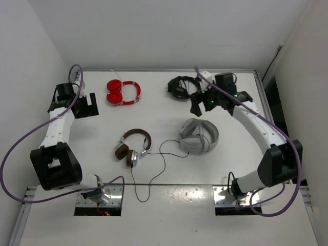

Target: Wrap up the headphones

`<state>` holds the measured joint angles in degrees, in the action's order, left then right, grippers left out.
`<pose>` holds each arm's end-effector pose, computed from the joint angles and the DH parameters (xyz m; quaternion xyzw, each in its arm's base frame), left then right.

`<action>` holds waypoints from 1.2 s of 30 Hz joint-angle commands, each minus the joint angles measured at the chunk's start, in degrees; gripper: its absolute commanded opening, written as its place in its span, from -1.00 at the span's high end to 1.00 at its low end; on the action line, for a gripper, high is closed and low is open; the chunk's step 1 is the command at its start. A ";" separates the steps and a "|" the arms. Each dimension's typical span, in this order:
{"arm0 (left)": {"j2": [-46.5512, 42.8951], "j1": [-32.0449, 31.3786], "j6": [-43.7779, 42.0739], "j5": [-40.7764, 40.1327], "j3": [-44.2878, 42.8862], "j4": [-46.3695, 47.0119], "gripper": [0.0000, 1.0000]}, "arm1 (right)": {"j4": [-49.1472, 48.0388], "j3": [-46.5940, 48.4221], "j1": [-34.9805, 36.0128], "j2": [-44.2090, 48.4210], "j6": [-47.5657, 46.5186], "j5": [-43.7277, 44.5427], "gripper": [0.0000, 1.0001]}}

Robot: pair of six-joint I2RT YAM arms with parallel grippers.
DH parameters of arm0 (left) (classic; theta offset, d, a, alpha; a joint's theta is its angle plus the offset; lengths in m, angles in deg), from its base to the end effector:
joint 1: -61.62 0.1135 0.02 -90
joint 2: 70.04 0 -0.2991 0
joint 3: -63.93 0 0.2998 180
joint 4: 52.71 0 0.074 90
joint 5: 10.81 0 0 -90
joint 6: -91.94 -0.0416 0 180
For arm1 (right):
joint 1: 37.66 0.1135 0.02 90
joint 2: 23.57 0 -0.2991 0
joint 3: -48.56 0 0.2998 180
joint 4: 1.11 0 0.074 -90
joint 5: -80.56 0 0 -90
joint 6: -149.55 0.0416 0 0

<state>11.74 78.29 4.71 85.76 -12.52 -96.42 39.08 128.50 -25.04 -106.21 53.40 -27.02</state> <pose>0.3379 0.0962 0.2946 -0.1381 0.9252 -0.0110 0.3532 0.3529 0.0919 0.3187 -0.2080 0.8838 0.1621 0.3864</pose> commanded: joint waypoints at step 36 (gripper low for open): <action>-16.04 9.44 -9.71 7.05 10.32 -9.15 -0.99 | 1.85 37.16 34.49 -47.97 -2.29 4.75 -0.29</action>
<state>-4.57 87.12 -5.13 91.90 -2.60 -107.04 40.83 164.15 9.32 -152.06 49.99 -22.50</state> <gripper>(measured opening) 0.995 0.652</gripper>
